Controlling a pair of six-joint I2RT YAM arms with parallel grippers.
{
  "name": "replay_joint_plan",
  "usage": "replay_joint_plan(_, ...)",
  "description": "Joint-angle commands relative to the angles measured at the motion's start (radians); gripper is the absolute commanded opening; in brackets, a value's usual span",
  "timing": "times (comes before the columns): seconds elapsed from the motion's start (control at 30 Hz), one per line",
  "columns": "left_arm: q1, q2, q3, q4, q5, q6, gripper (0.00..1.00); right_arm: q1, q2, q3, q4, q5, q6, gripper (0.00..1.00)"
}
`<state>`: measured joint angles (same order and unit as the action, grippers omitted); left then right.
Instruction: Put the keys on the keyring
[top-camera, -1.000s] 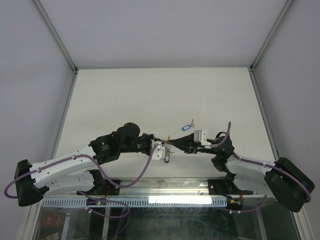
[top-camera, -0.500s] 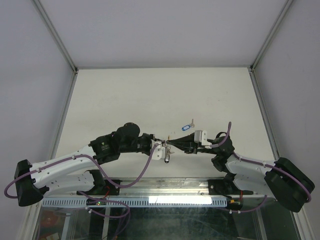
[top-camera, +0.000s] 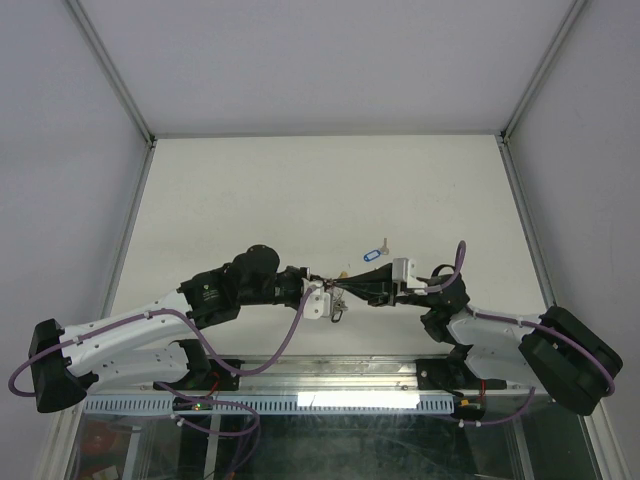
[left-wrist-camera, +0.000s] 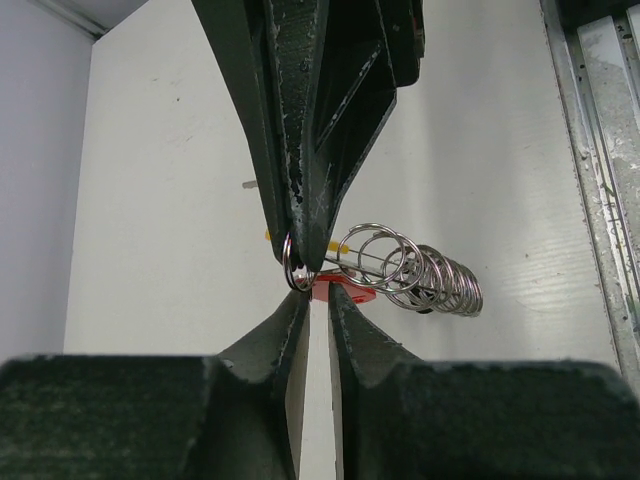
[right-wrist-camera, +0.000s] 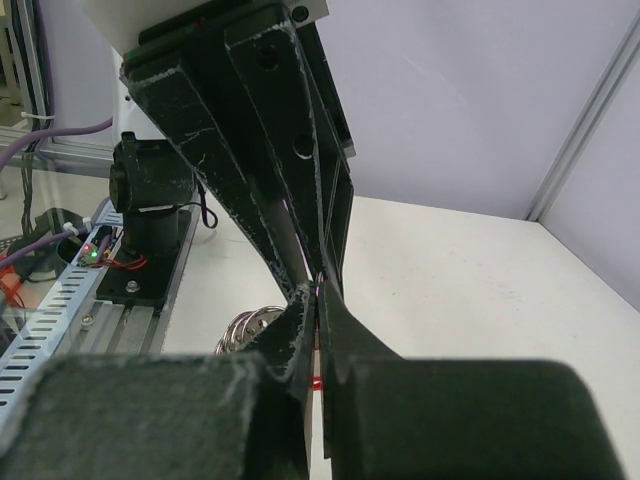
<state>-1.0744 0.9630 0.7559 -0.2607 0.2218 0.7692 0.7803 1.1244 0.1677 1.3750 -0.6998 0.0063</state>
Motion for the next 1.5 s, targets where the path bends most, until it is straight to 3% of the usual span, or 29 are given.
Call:
replay_joint_plan(0.0,-0.010,-0.016,-0.009,0.055,0.030,-0.027,0.16,-0.004,-0.024,0.008,0.094,0.022,-0.007,0.00)
replay_joint_plan(0.13,-0.010,-0.058,-0.028,0.078,0.019,-0.041,0.22,-0.004,-0.061,0.006,0.029,0.022,-0.037,0.00)
replay_joint_plan(0.73,-0.010,-0.058,-0.062,0.214,0.111,-0.131,0.20,-0.005,-0.098,0.026,-0.051,-0.038,-0.045,0.00)
replay_joint_plan(0.8,-0.010,-0.050,-0.061,0.215,0.118,-0.133,0.19,-0.005,-0.099,0.025,-0.052,-0.039,-0.045,0.00)
replay_joint_plan(1.03,-0.010,-0.034,-0.058,0.213,0.121,-0.134,0.00,-0.004,-0.106,0.022,-0.053,-0.041,-0.044,0.00)
replay_joint_plan(1.43,-0.010,-0.051,-0.076,0.217,0.087,-0.137,0.00,-0.004,-0.121,0.023,-0.053,-0.047,-0.037,0.00)
replay_joint_plan(1.47,-0.010,-0.049,-0.076,0.217,0.087,-0.139,0.04,-0.004,-0.120,0.025,-0.053,-0.049,-0.037,0.00)
